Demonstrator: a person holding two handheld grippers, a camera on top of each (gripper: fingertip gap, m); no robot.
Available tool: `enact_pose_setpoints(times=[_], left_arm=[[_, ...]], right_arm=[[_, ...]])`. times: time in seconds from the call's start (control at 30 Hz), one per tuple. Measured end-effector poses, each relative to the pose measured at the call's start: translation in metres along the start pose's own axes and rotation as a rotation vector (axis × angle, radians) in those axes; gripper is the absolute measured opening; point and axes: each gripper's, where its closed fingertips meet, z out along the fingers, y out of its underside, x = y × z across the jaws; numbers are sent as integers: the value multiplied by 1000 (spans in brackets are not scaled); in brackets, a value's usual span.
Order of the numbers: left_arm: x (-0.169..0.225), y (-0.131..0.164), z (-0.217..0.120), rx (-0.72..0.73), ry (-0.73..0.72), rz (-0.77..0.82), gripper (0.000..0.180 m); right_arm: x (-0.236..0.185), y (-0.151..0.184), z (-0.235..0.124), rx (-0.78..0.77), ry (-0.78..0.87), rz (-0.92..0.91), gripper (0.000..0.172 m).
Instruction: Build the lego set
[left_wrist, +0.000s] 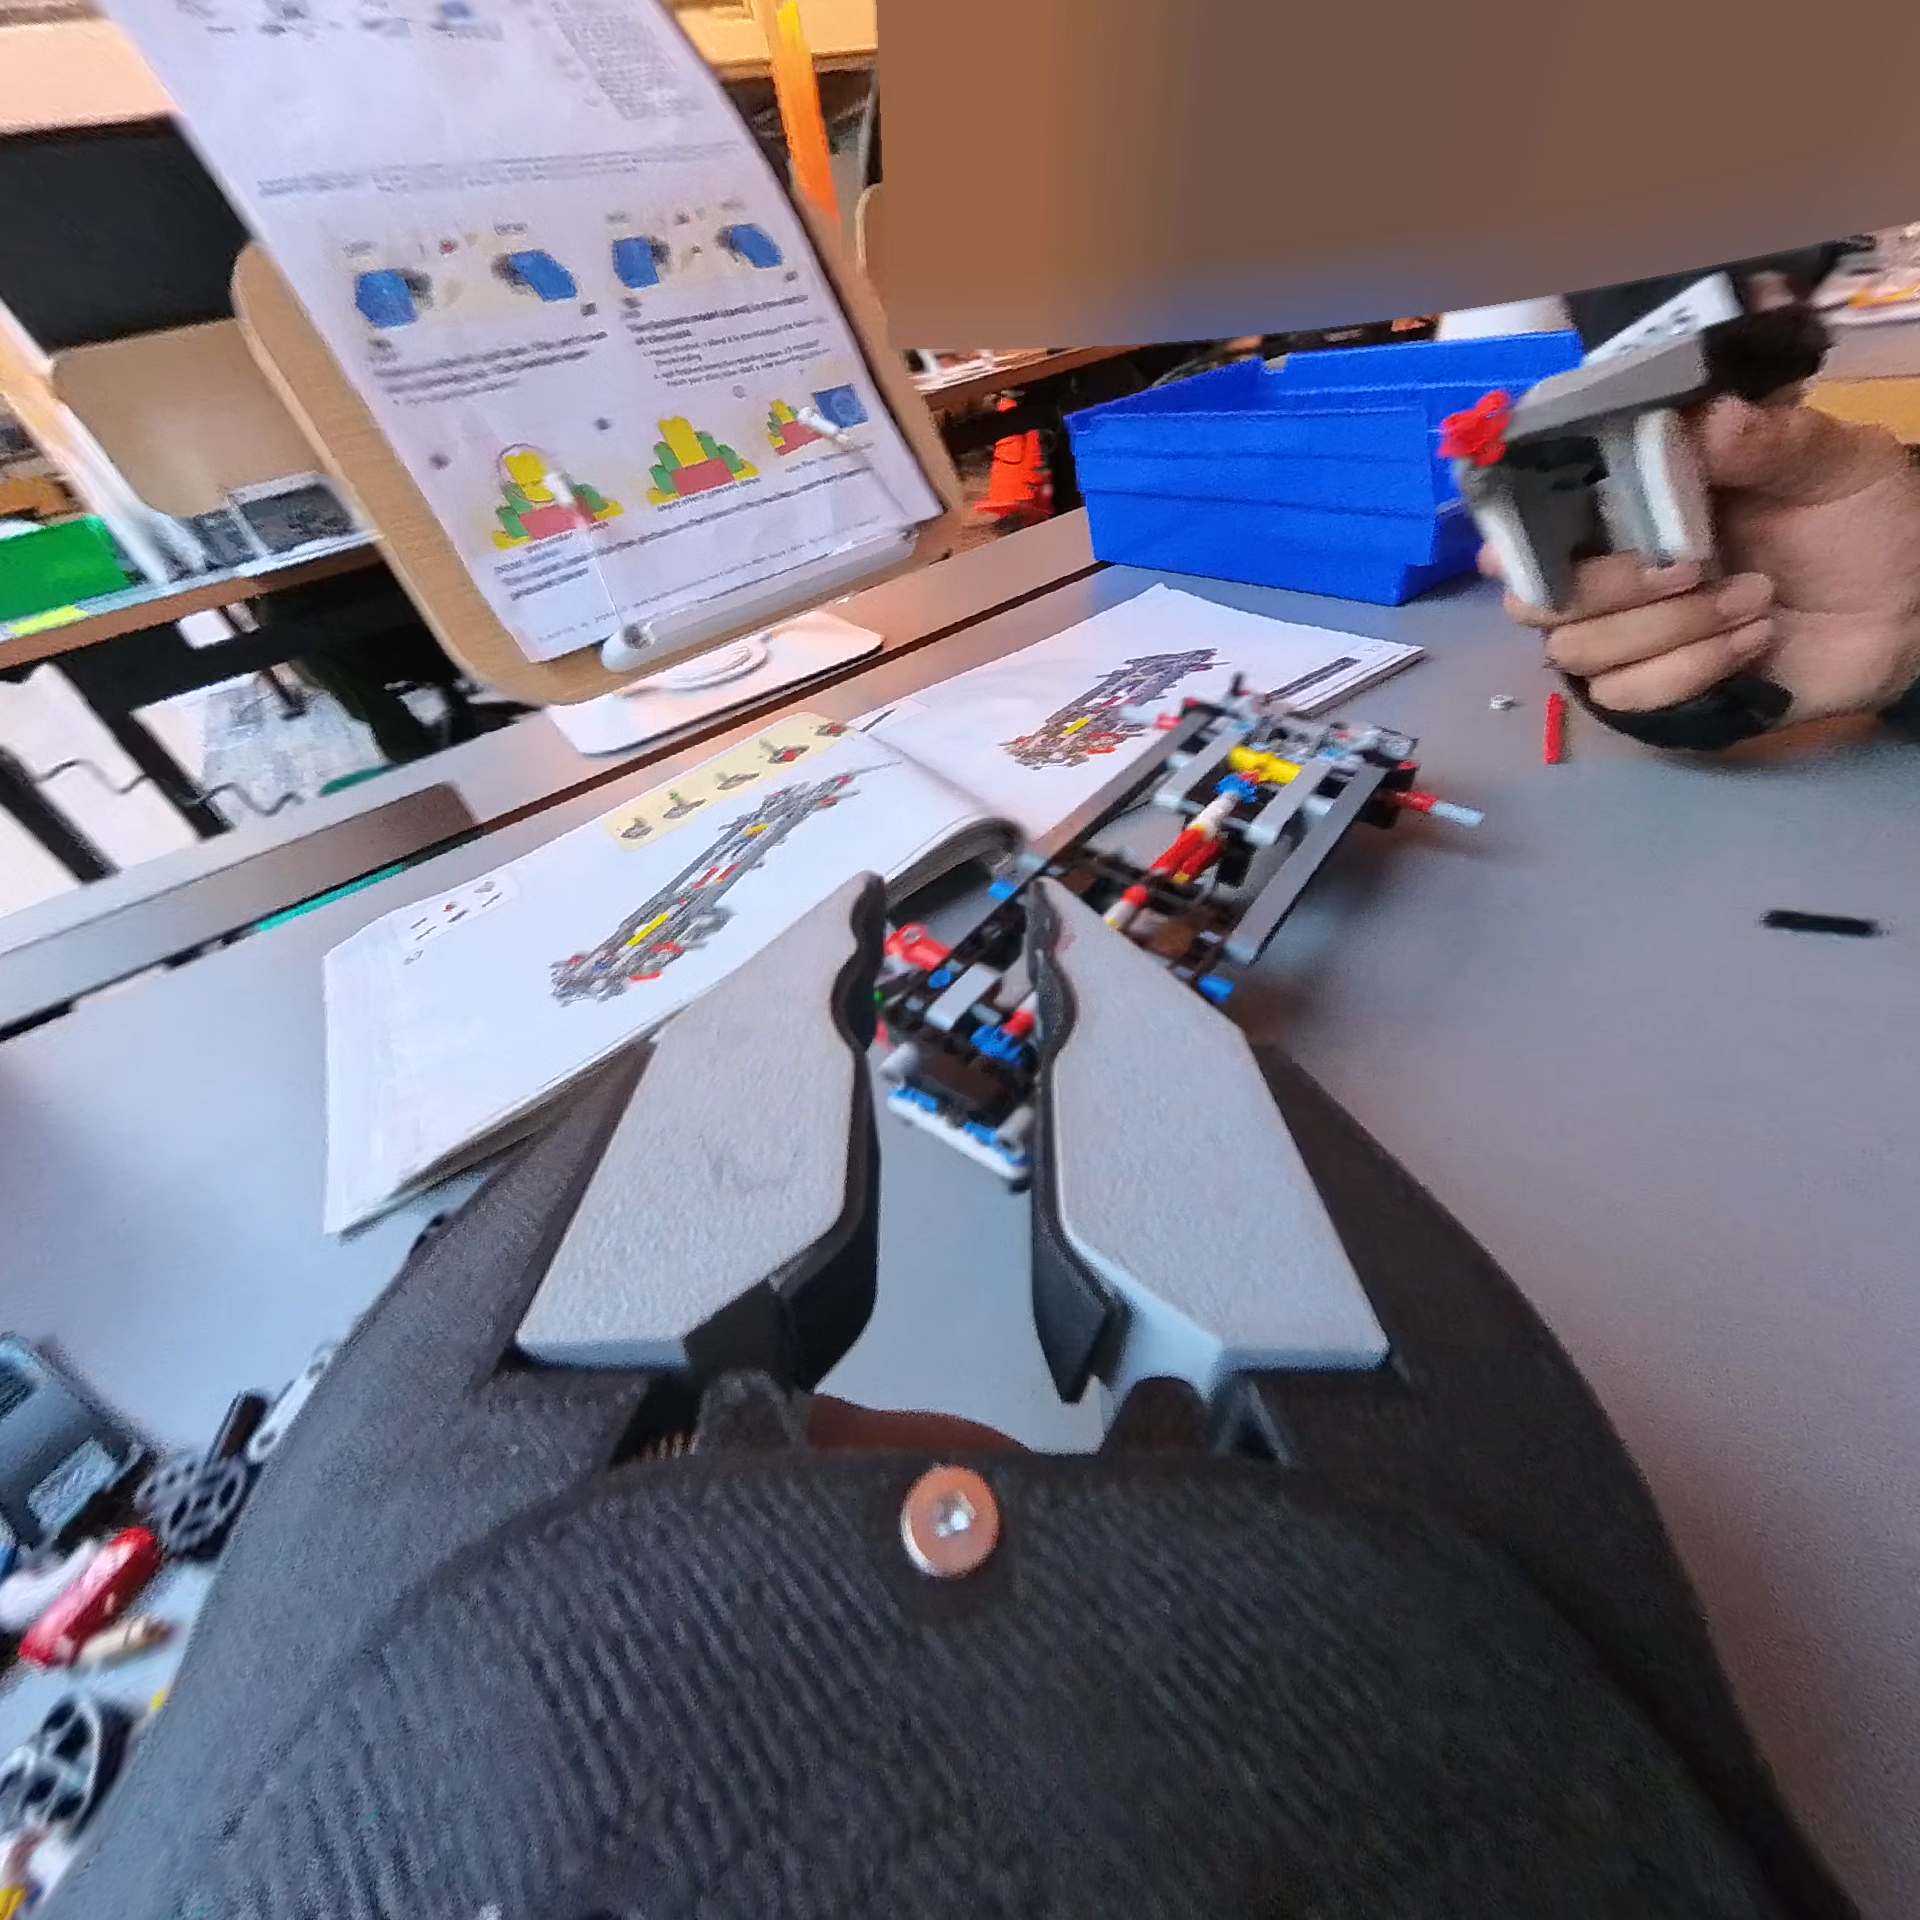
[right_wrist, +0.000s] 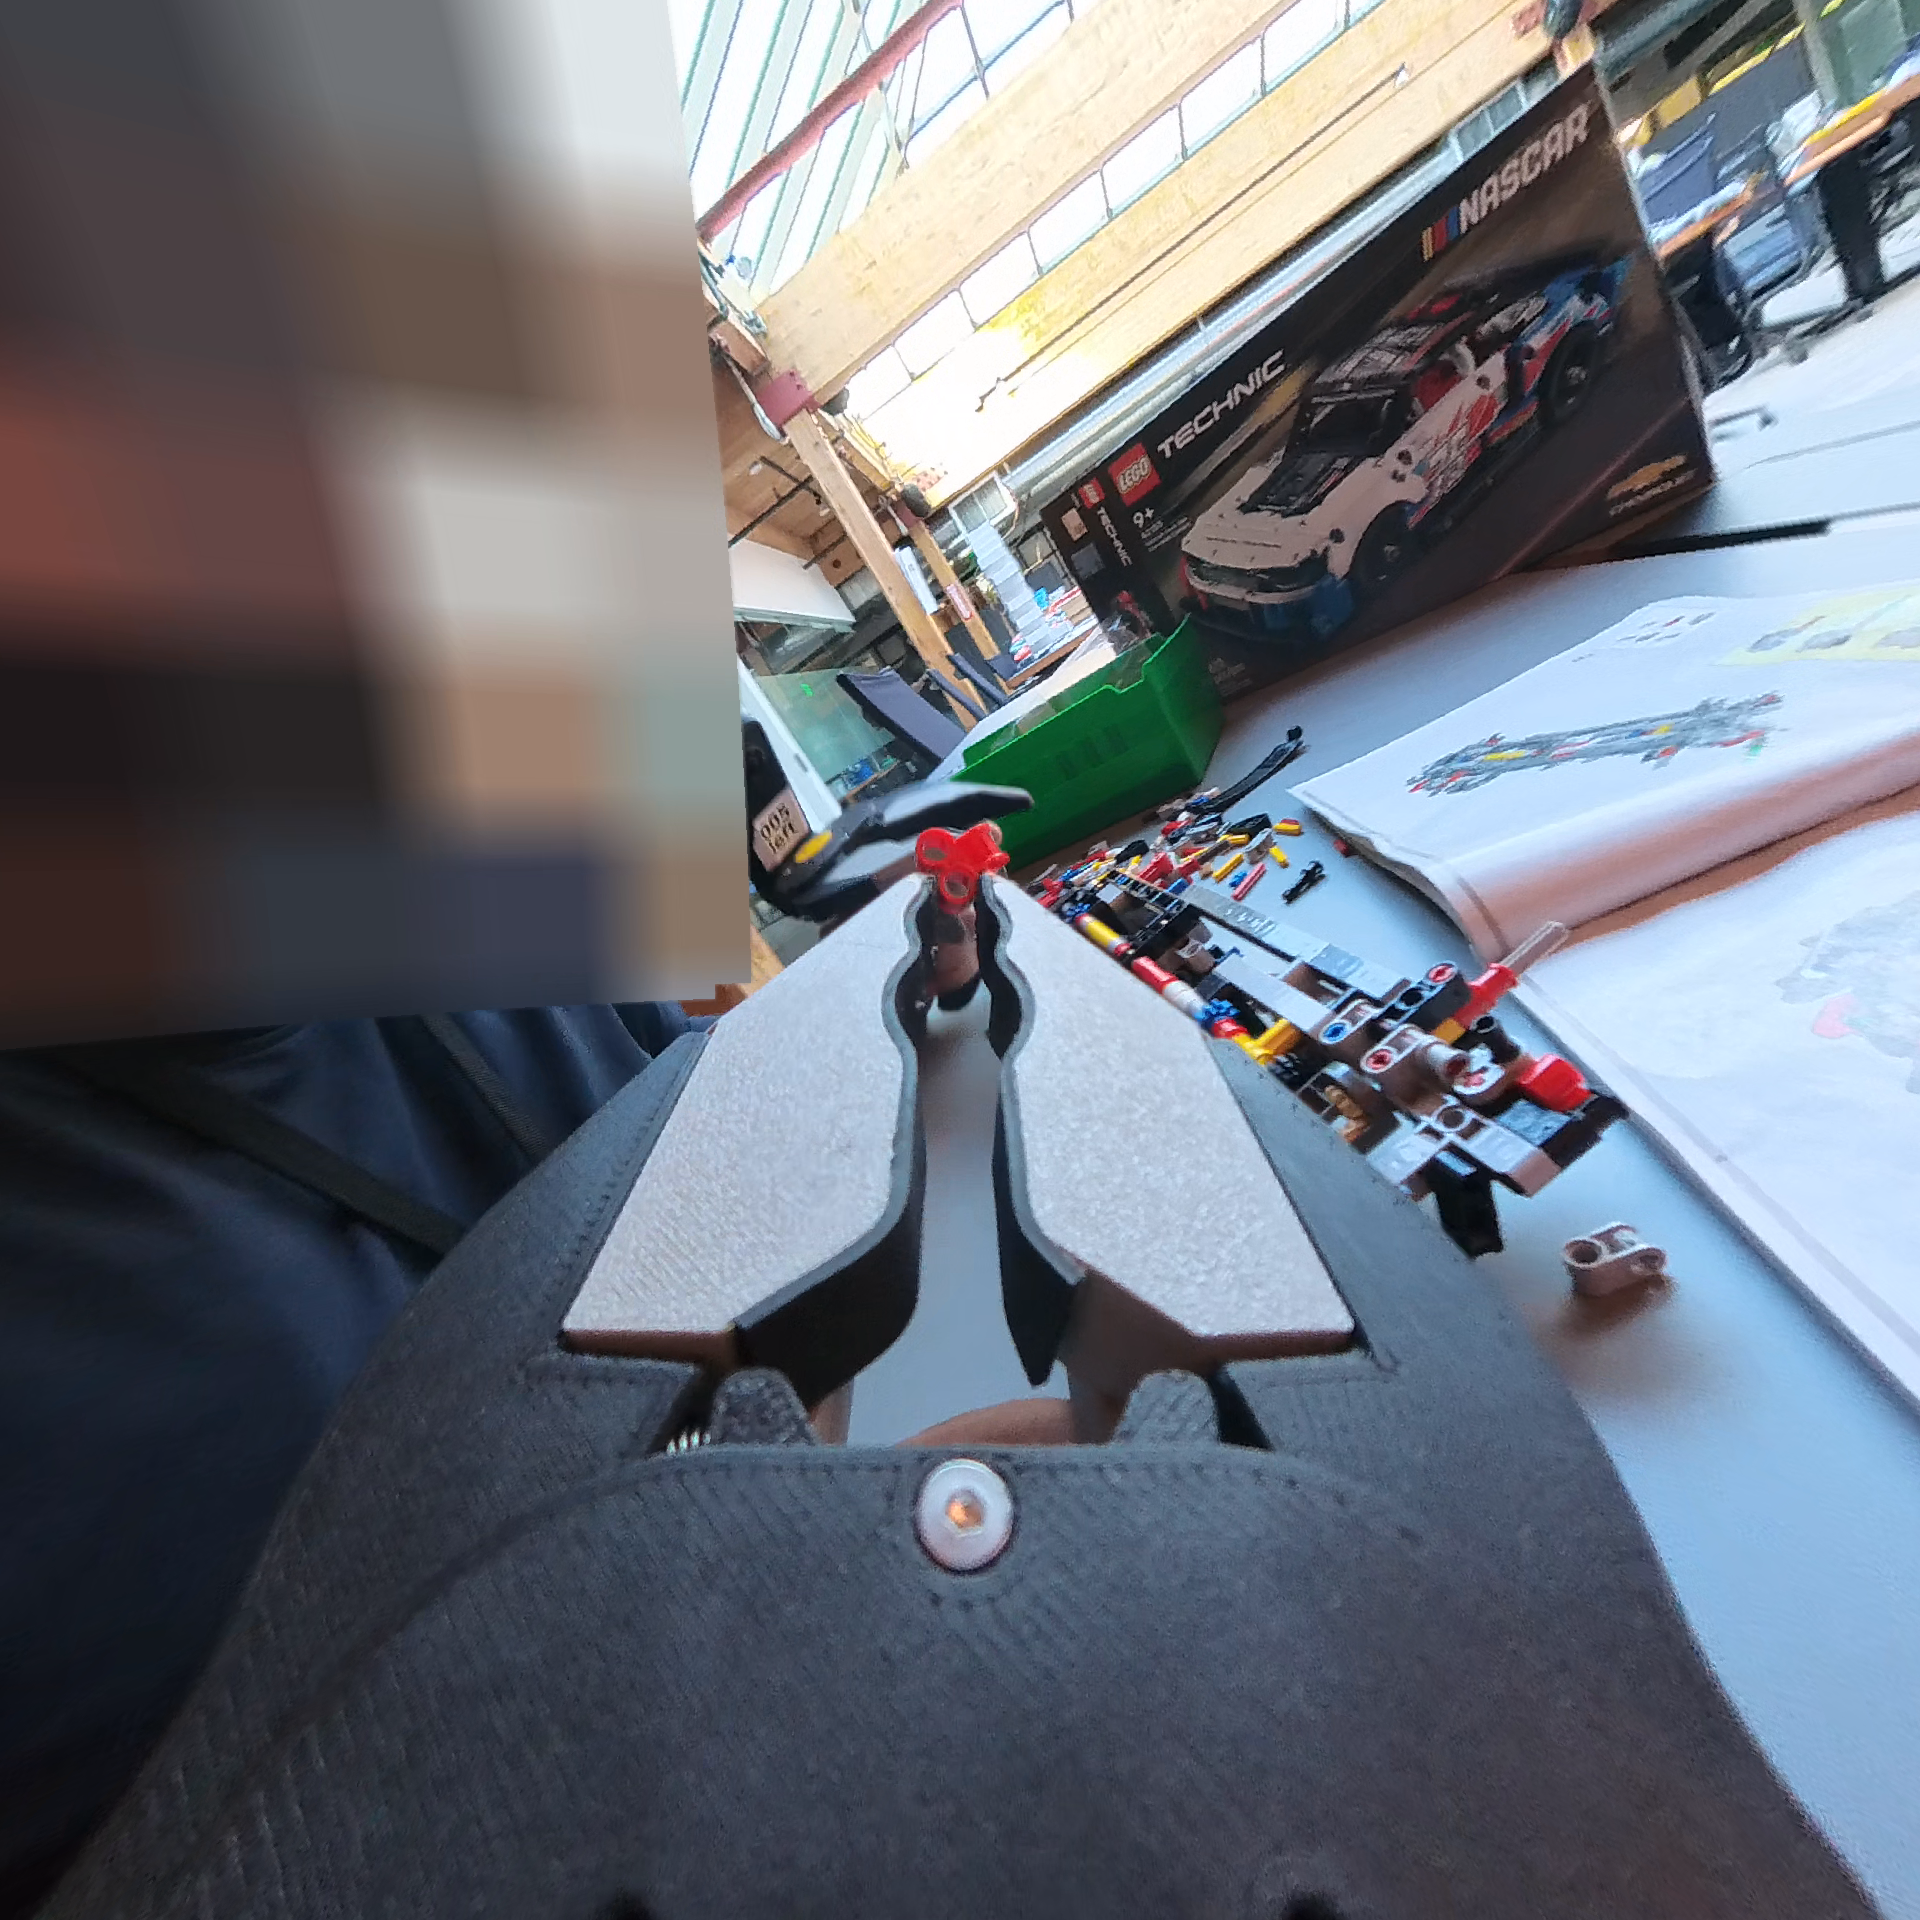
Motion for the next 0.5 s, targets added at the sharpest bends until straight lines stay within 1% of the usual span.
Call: enact_pose_setpoints(times=[0.13,0.17,0.23,0.3,0.37,0.43,0.5], left_arm=[[31,-41,8,26,113,167,24],[43,-47,14,12,173,183,25],[68,-58,28,-4,313,142,26],[91,-60,44,-46,445,80,28],[102,-58,63,-83,493,72,28],[110,-56,79,-110,512,82,30],[122,-55,87,-128,565,71,31]], right_arm=[[-3,7,3,-38,-32,38,4],[-6,9,5,-45,-41,40,4],[-11,11,7,-56,-58,39,4],[-14,12,8,-65,-71,37,4],[-16,11,7,-65,-77,42,4],[-18,10,5,-60,-89,56,4],[-20,9,1,-57,-98,61,4]])
